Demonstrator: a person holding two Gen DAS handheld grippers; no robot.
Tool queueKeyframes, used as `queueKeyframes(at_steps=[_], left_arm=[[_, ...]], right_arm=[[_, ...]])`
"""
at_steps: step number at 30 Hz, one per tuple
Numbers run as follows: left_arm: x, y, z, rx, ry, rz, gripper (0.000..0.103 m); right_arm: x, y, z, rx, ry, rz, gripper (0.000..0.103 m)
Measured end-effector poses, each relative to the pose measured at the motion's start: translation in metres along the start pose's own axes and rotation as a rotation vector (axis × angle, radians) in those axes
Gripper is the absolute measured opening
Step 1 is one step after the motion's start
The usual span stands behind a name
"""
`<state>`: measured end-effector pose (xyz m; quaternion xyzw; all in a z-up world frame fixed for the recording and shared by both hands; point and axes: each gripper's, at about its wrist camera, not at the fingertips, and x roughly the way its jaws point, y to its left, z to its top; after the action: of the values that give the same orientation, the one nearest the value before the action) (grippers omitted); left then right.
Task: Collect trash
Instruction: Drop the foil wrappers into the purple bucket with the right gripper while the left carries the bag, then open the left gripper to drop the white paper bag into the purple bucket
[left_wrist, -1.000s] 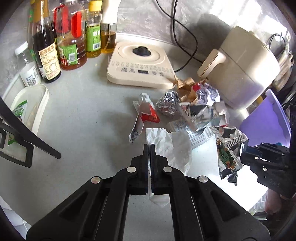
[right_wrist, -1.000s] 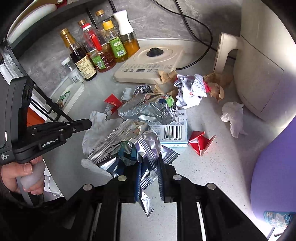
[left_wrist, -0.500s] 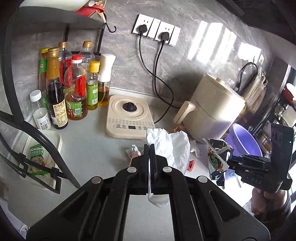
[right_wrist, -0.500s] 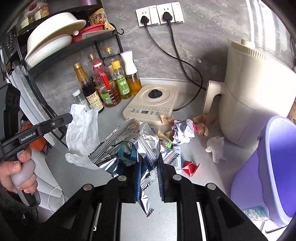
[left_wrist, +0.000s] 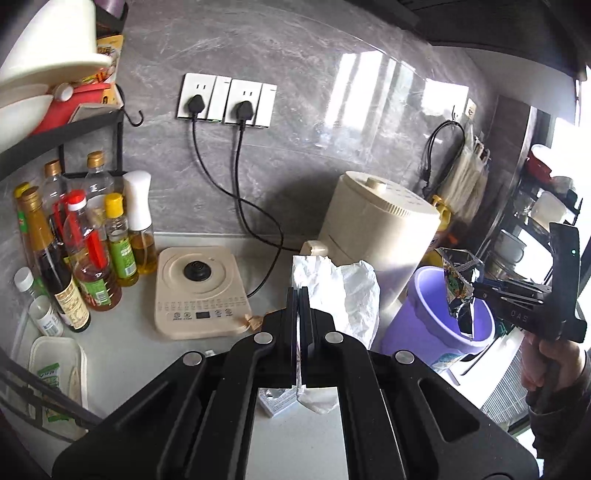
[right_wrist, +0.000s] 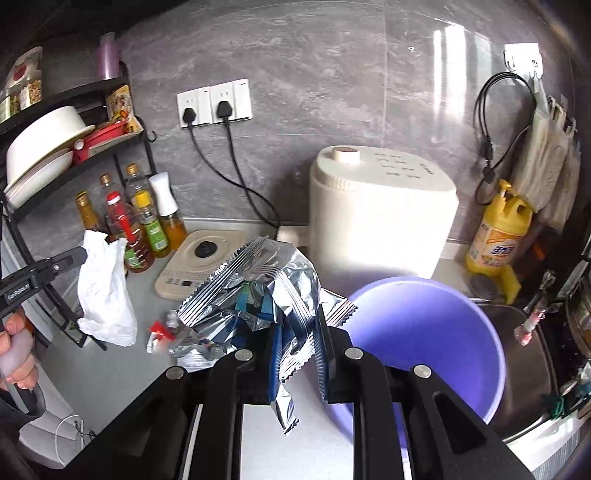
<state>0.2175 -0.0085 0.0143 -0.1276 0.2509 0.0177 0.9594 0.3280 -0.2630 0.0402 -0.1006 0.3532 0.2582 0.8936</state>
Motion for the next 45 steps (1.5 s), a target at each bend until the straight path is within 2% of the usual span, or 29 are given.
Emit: queueKeyframes(at_steps=[6, 10, 13, 15, 16, 18, 19, 27, 29, 36, 37, 38, 39, 40, 42, 45], left_arm=[[0.021, -0.035, 0.01, 0.027, -0.013, -0.058, 0.002], [0.032, -0.051, 0.011, 0.025, -0.014, -0.082, 0.002], [0.045, -0.063, 0.011, 0.037, 0.001, -0.1, 0.002], [0.05, -0.069, 0.011, 0.034, 0.0, -0.111, 0.002], [0.052, -0.073, 0.012, 0.034, -0.003, -0.116, 0.002], [0.054, -0.078, 0.013, 0.039, -0.009, -0.123, 0.002], [0.056, -0.08, 0.014, 0.04, -0.01, -0.128, 0.002], [0.083, -0.119, 0.021, 0.085, 0.014, -0.233, 0.002], [0.092, -0.134, 0.021, 0.105, 0.029, -0.27, 0.002], [0.126, -0.185, 0.022, 0.152, 0.089, -0.389, 0.004], [0.131, -0.19, 0.021, 0.156, 0.105, -0.398, 0.016], [0.136, -0.193, 0.02, 0.155, 0.128, -0.395, 0.033], [0.139, -0.193, 0.018, 0.144, 0.137, -0.391, 0.071], [0.137, -0.189, 0.016, 0.118, 0.115, -0.403, 0.079], [0.135, -0.182, 0.012, 0.098, 0.111, -0.417, 0.081], [0.134, -0.168, 0.008, 0.097, 0.123, -0.346, 0.083]], right_arm=[[0.003, -0.045, 0.006, 0.016, 0.006, -0.131, 0.017], [0.019, -0.071, 0.003, 0.031, 0.054, -0.168, 0.018], [0.033, -0.087, -0.002, 0.042, 0.116, -0.155, 0.022], [0.043, -0.094, -0.005, 0.037, 0.155, -0.161, 0.041], [0.043, -0.096, -0.005, 0.038, 0.154, -0.173, 0.045], [0.04, -0.101, -0.004, 0.056, 0.137, -0.161, 0.064], [0.038, -0.104, -0.003, 0.069, 0.127, -0.145, 0.066], [0.0, -0.111, -0.014, 0.123, 0.052, -0.126, 0.068], [-0.013, -0.117, -0.022, 0.156, 0.03, -0.14, 0.073], [-0.051, -0.137, -0.048, 0.252, -0.029, -0.203, 0.075], [-0.054, -0.141, -0.051, 0.266, -0.031, -0.205, 0.075], [-0.056, -0.144, -0.054, 0.282, -0.031, -0.209, 0.075], [-0.058, -0.147, -0.057, 0.296, -0.03, -0.212, 0.075], [-0.059, -0.148, -0.06, 0.308, -0.028, -0.213, 0.075], [-0.061, -0.15, -0.065, 0.325, -0.03, -0.207, 0.077], [-0.06, -0.147, -0.069, 0.344, -0.045, -0.182, 0.083]])
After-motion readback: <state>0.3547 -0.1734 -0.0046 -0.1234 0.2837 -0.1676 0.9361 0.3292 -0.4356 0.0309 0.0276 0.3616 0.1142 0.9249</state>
